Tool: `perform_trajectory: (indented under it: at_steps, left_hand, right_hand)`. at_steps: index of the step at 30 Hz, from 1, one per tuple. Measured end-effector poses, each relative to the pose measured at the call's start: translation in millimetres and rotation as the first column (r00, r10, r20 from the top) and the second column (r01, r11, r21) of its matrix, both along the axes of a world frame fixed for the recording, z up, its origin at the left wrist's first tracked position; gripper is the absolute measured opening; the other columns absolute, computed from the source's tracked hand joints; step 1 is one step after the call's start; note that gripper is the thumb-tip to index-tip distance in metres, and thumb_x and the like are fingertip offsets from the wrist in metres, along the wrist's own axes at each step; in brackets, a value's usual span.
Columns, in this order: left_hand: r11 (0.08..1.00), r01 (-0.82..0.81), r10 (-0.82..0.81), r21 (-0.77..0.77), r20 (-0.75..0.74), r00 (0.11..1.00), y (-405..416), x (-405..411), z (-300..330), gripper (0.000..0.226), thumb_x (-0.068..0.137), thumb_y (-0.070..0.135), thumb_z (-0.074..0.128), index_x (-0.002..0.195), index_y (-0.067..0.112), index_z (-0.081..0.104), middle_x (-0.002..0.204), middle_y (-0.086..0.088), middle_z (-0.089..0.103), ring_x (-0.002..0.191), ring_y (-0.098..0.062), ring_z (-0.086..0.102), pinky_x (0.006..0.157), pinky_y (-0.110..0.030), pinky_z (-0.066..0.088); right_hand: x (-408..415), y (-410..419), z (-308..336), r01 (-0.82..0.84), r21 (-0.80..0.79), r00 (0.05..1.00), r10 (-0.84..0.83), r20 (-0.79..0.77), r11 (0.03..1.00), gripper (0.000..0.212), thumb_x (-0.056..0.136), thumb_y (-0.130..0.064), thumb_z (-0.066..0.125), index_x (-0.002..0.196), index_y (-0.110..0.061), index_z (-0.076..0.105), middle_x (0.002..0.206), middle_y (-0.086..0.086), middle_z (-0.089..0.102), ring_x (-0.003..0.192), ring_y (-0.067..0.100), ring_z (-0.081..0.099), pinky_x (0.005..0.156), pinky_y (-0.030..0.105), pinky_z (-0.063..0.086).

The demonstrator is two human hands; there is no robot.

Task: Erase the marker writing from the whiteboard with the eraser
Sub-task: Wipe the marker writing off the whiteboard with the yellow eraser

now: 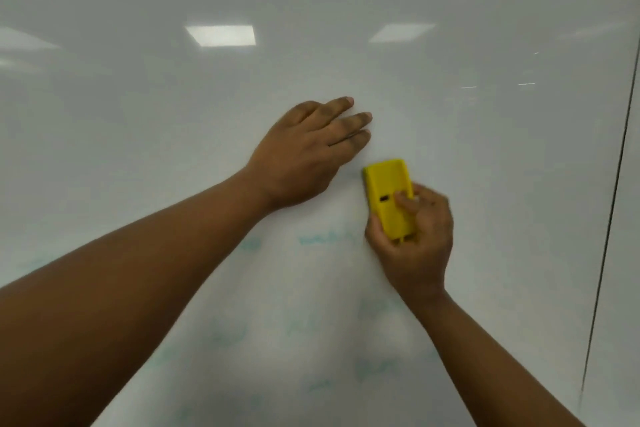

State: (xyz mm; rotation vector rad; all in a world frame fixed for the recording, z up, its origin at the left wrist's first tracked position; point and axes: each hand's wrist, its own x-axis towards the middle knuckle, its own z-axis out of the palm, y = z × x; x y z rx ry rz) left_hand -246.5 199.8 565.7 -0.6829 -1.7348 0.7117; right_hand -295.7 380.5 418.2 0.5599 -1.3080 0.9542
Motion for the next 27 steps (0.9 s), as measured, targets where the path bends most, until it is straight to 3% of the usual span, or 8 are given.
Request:
perform_trajectory:
  at_steps: [2, 3, 6, 8, 13, 18, 23, 27]
  left_hand:
    - [0.998, -0.05, 0.051, 0.029, -0.05, 0.997, -13, 5, 10, 0.044, 0.104, 0.023, 0.041, 0.145, 0.016, 0.054, 0.157, -0.006, 0.046, 0.145, -0.033, 0.041, 0.108, -0.045, 0.038]
    - [0.995, -0.075, 0.079, 0.064, -0.06, 0.995, -20, 8, 12, 0.046, 0.105, 0.027, 0.039, 0.148, 0.017, 0.051, 0.159, -0.006, 0.043, 0.147, -0.033, 0.038, 0.11, -0.046, 0.036]
    - [0.984, -0.118, 0.127, 0.132, -0.058, 0.99, -37, 16, 3, 0.052, 0.103, 0.027, 0.036, 0.153, 0.016, 0.042, 0.163, -0.008, 0.035, 0.151, -0.033, 0.03, 0.115, -0.046, 0.031]
    - [0.981, -0.115, 0.123, 0.154, -0.041, 0.992, -47, 20, -6, 0.053, 0.102, 0.024, 0.036, 0.154, 0.014, 0.04, 0.164, -0.008, 0.033, 0.152, -0.032, 0.027, 0.117, -0.044, 0.028]
    - [0.982, -0.087, 0.09, 0.17, -0.015, 0.996, -57, 25, -12, 0.053, 0.1, 0.021, 0.039, 0.152, 0.012, 0.044, 0.163, -0.009, 0.035, 0.152, -0.031, 0.029, 0.118, -0.045, 0.03]
    - [0.981, 0.006, -0.004, 0.192, -0.012, 1.0, -58, 26, -13, 0.047, 0.1, 0.014, 0.044, 0.146, 0.009, 0.053, 0.157, -0.01, 0.044, 0.148, -0.032, 0.038, 0.115, -0.046, 0.038]
    - [0.977, 0.099, -0.101, 0.191, 0.004, 0.995, -60, 27, -7, 0.037, 0.099, 0.008, 0.055, 0.134, 0.006, 0.065, 0.147, -0.01, 0.056, 0.139, -0.033, 0.05, 0.106, -0.045, 0.048]
    - [0.988, 0.102, -0.109, 0.118, 0.05, 0.993, -70, 33, 0, 0.032, 0.102, 0.01, 0.058, 0.133, 0.008, 0.067, 0.145, -0.008, 0.059, 0.137, -0.031, 0.053, 0.103, -0.045, 0.052]
  right_hand:
    - [0, -5, 24, -0.007, -0.081, 1.0, 0.008, 0.014, 0.997, 0.04, 0.076, -0.017, 0.084, 0.111, -0.009, 0.067, 0.117, 0.02, 0.066, 0.106, 0.033, 0.061, 0.089, 0.045, 0.051]
    - [1, -13, 28, -0.002, -0.046, 1.0, 0.001, -0.009, 0.999, 0.038, 0.076, -0.017, 0.084, 0.11, -0.008, 0.068, 0.118, 0.021, 0.067, 0.106, 0.033, 0.061, 0.089, 0.044, 0.049]
    - [11, -35, -5, 0.002, 0.29, 0.993, 0.032, -0.111, 0.957, 0.039, 0.078, -0.019, 0.081, 0.113, -0.017, 0.063, 0.122, 0.02, 0.069, 0.094, 0.04, 0.067, 0.079, 0.044, 0.051]
    - [15, -32, -24, 0.007, 0.424, 0.987, 0.062, -0.148, 0.906, 0.038, 0.077, -0.019, 0.079, 0.111, -0.021, 0.062, 0.125, 0.016, 0.07, 0.085, 0.04, 0.069, 0.073, 0.046, 0.052]
    - [6, -34, 12, -0.045, 0.16, 0.993, 0.062, -0.103, 0.986, 0.037, 0.078, -0.018, 0.078, 0.112, -0.019, 0.065, 0.127, 0.015, 0.068, 0.099, 0.03, 0.065, 0.082, 0.04, 0.047]
    - [18, -44, -30, 0.039, 0.511, 0.97, 0.09, -0.226, 0.859, 0.04, 0.075, -0.018, 0.08, 0.112, -0.021, 0.064, 0.126, 0.014, 0.069, 0.081, 0.037, 0.068, 0.071, 0.045, 0.052]
    - [14, -50, 12, -0.03, 0.232, 0.989, 0.063, -0.136, 0.972, 0.034, 0.083, -0.02, 0.078, 0.114, -0.017, 0.065, 0.133, 0.015, 0.063, 0.1, 0.033, 0.062, 0.087, 0.04, 0.05]
    - [27, -70, -16, 0.076, 0.62, 0.956, 0.12, -0.269, 0.781, 0.029, 0.09, -0.033, 0.079, 0.115, -0.018, 0.074, 0.136, 0.011, 0.066, 0.096, 0.035, 0.068, 0.081, 0.043, 0.054]
